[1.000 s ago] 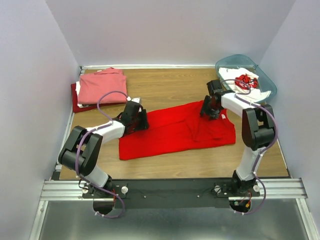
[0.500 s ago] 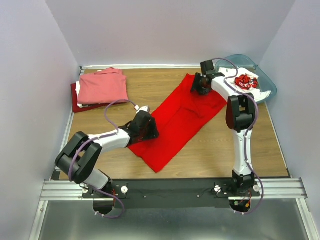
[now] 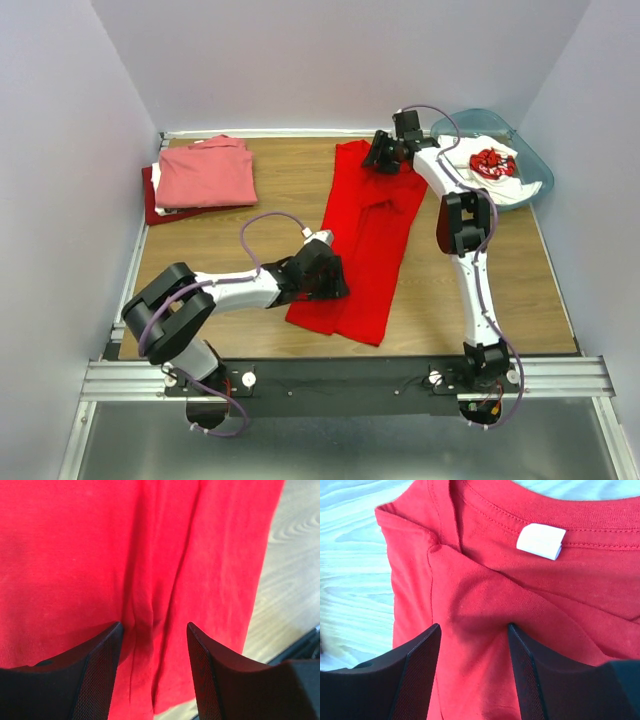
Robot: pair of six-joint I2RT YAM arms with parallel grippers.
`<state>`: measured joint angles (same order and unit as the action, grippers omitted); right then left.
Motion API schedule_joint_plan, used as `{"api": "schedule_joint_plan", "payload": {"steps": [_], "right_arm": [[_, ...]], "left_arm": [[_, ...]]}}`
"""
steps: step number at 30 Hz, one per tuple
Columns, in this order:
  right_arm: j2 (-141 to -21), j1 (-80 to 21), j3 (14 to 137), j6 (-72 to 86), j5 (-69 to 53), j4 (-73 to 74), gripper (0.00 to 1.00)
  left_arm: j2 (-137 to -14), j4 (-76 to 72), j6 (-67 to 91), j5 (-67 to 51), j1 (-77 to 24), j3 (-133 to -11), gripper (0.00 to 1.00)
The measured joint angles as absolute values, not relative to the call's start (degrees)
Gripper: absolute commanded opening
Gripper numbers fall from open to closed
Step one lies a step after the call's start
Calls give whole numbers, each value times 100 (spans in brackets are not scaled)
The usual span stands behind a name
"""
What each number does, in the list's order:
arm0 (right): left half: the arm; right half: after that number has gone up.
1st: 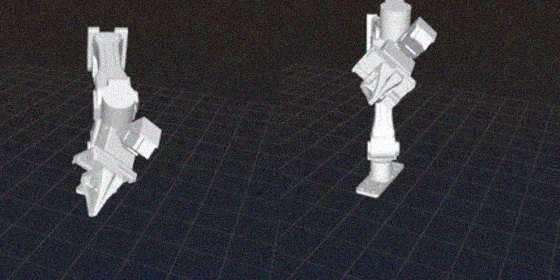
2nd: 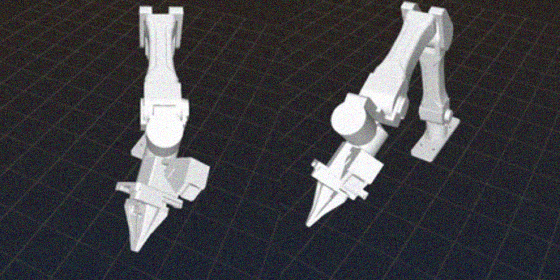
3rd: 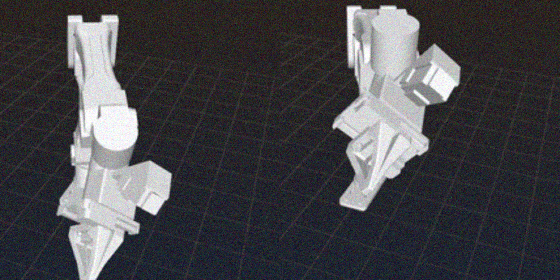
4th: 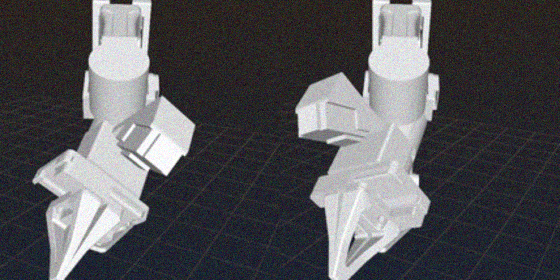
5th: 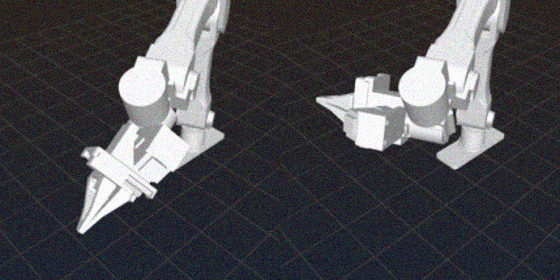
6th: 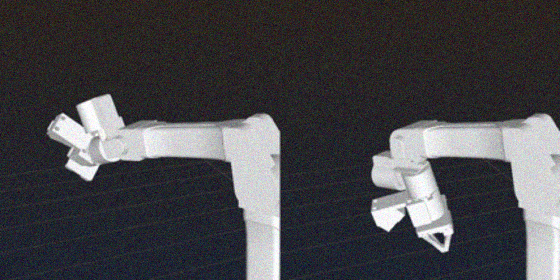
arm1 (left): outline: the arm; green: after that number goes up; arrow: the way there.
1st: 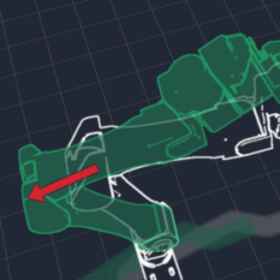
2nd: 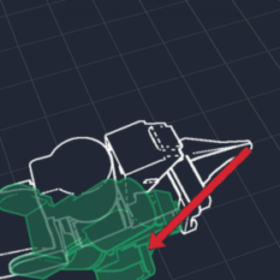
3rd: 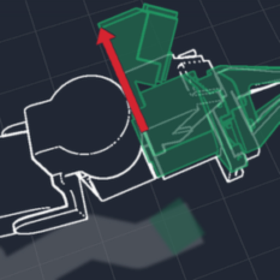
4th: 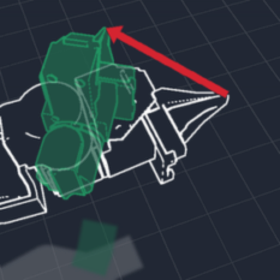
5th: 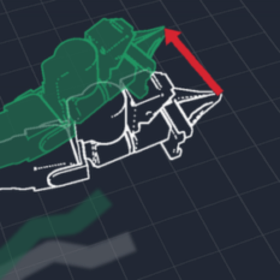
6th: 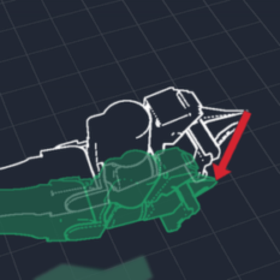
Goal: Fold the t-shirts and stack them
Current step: Fold the tshirt
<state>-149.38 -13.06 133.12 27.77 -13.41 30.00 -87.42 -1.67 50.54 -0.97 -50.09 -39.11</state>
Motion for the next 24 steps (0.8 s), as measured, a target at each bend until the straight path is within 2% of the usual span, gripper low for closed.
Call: {"api": "schedule_joint_plan", "payload": {"steps": [15,18,24], "right_arm": [[-15238,-1538,13740,2727,-1691,2897,69],[-15238,-1542,13753,2683,-1758,2893,78],[-15120,-1577,13723,2526,-1780,3000,79]], "left_arm": [[-9258,-198,5319,-506,-5776,-4399,63],[-9209,220,5249,-436,-5776,-4587,64],[-8868,1133,4770,-25,-5647,-5360,66]]}}
